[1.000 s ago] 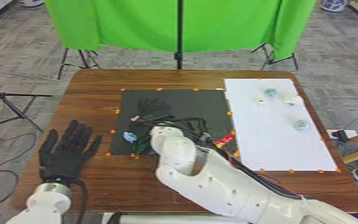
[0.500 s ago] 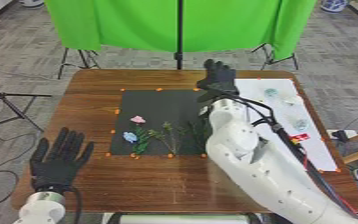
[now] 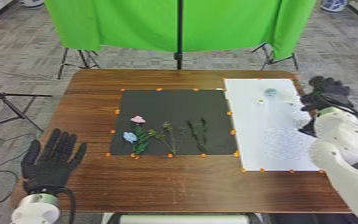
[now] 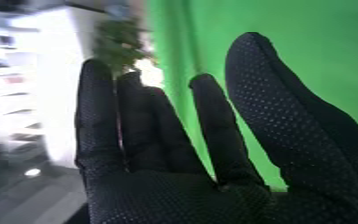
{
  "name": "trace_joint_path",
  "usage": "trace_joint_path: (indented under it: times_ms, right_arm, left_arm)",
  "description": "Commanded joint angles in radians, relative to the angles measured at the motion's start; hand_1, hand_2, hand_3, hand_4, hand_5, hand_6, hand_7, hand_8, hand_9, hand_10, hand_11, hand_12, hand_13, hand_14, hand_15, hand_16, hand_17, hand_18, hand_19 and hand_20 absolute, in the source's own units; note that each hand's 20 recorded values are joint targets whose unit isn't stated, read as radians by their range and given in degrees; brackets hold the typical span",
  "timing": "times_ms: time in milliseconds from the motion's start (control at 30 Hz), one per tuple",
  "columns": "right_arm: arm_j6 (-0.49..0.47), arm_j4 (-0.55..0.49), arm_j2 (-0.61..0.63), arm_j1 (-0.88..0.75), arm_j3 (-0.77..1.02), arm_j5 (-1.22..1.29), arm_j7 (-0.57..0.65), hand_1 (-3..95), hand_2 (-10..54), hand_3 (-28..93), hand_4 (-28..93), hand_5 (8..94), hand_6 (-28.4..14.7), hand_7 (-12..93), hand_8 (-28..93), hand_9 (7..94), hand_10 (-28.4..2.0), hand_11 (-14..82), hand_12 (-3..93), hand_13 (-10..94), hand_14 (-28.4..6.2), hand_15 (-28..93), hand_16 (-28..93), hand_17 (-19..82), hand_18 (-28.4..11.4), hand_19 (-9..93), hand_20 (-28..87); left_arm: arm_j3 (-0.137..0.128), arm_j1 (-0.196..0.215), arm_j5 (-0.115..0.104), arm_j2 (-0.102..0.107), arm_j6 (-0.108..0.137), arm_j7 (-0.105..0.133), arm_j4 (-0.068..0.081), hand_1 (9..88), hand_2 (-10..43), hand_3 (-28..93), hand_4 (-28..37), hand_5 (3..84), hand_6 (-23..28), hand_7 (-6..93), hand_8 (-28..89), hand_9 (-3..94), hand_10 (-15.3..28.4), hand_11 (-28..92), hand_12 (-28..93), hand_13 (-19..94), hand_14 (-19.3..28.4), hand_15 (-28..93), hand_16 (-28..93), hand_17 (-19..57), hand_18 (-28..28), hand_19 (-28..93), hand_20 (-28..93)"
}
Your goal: Arrange flowers
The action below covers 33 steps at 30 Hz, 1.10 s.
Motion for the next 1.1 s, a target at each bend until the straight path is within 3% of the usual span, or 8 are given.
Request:
trace_joint_path:
  times_ms: [33,200,267,367,567,700,800,1100]
  right_arm:
    - [-0.093,0.0,0.002,-0.077,0.022,0.058,0.055,48.4,-9.5,81,-28,41.9,-6.3,15,-11,36.6,-21.6,12.3,15.9,28,-21.1,40,10,19,-25.5,61,10]
    - [-0.106,0.003,-0.017,-0.085,0.033,0.129,0.054,48.4,-9.5,79,-28,43.9,-5.5,16,-11,40.1,-20.4,13.4,15.5,35,-19.5,41,11,24,-25.4,65,12]
    - [-0.076,0.004,-0.022,-0.089,0.033,0.153,0.046,48.8,-9.5,79,-28,43.9,-5.3,16,-11,40.6,-20.1,13.5,15.4,37,-18.9,41,11,24,-24.8,66,13]
    - [-0.118,0.01,-0.03,-0.082,0.023,0.125,0.034,51.0,-9.5,80,-28,44.0,-5.1,16,-11,41.0,-19.5,13.6,15.3,39,-17.6,42,11,27,-23.1,67,13]
    - [-0.137,0.03,-0.035,-0.08,0.002,0.113,0.067,55.8,-9.5,80,-28,47.8,-4.2,18,-12,47.9,-18.4,19.1,18.2,47,-15.1,49,16,30,-21.8,73,17]
    - [-0.116,0.038,-0.037,-0.094,-0.008,0.088,0.067,64.9,-9.5,68,-28,54.4,-2.4,20,-12,57.5,-15.6,24.9,22.7,56,-8.2,44,34,36,-18.9,78,24]
    - [-0.064,0.044,-0.036,-0.105,-0.017,0.072,0.066,66.9,-9.5,65,-28,59.3,-1.4,22,-11,68.8,-12.1,16.2,37.7,64,-5.6,43,39,41,-17.1,81,28]
    - [0.058,0.014,-0.022,-0.124,-0.022,0.036,0.036,67.4,-9.5,63,-28,69.2,-0.1,35,8,81.0,-9.8,17.7,47.9,73,-3.9,43,44,44,-16.7,85,31]
  left_arm:
    - [0.004,0.02,-0.006,-0.011,0.012,0.003,-0.001,27.0,17.9,73,-28.3,44.5,6.5,21.2,-11,41.5,14.7,34,13,33,14.4,48,-8,-4.6,14.2,39,17]
    - [0.006,0.025,-0.006,-0.015,0.018,0.002,-0.003,26.9,18.0,73,-28.3,44.6,6.5,21.4,-11,41.5,14.7,34,13,33,14.4,48,-8,-4.6,14.2,39,17]
    - [0.011,0.019,-0.028,-0.021,0.036,-0.001,-0.001,27.0,18.0,73,-28.3,44.7,6.5,21.4,-11,41.5,14.7,34,13,33,14.4,48,-8,-4.6,14.2,39,17]
    - [0.014,0.023,-0.056,-0.026,0.032,0.001,0.0,27.0,18.0,73,-28.3,45.0,6.6,21.6,-11,41.8,14.6,34,13,33,14.5,48,-8,-4.6,14.2,39,17]
    - [0.017,0.025,-0.056,-0.026,0.03,0.003,-0.001,27.2,18.1,73,-28.3,45.2,6.7,21.8,-12,42.1,14.7,35,13,34,14.5,49,-8,-4.5,14.2,40,17]
    - [0.015,0.021,-0.061,-0.026,0.05,-0.001,-0.003,27.3,18.2,73,-28.3,45.3,6.6,21.9,-12,42.1,14.7,35,13,34,14.5,49,-9,-4.5,14.3,40,17]
    - [0.015,0.024,-0.062,-0.027,0.05,-0.001,-0.005,27.7,18.4,73,-28.3,45.5,6.6,22.1,-12,42.3,14.7,35,13,34,14.6,49,-9,-4.5,14.2,40,17]
    - [0.015,0.021,-0.062,-0.028,0.053,-0.004,-0.004,27.5,18.5,73,-28.3,45.8,6.7,22.3,-12,42.6,14.7,35,13,34,14.6,50,-9,-4.5,14.3,40,17]
